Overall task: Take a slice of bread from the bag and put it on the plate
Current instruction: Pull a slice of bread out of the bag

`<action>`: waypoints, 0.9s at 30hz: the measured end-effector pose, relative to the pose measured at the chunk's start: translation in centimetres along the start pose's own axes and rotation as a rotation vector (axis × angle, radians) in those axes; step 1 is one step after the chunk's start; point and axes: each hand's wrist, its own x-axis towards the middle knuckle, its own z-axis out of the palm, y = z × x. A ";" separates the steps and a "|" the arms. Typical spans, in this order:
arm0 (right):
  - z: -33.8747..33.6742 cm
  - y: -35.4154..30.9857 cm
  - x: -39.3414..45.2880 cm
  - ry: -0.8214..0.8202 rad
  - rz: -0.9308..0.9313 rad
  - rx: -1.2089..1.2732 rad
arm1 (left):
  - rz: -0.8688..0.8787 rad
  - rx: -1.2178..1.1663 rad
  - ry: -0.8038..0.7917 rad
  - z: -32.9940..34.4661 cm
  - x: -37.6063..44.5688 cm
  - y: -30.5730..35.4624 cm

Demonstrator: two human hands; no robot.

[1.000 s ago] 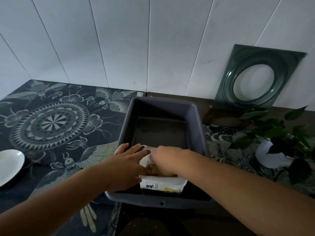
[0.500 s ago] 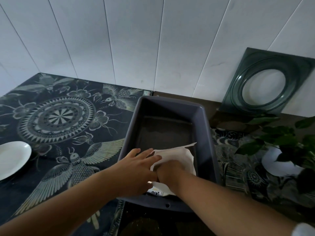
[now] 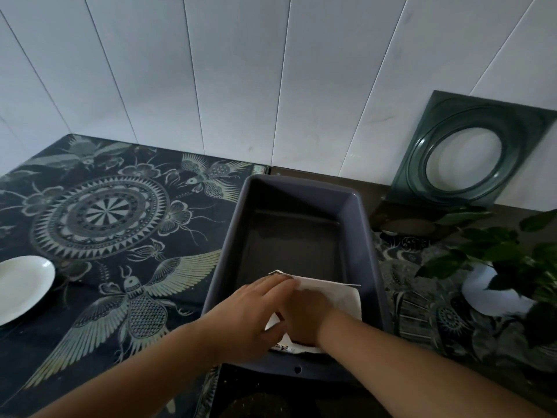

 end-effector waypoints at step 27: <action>-19.8 0.0 -10.0 0.222 -0.090 -0.076 | -0.090 -0.540 0.329 -4.9 4.4 3.4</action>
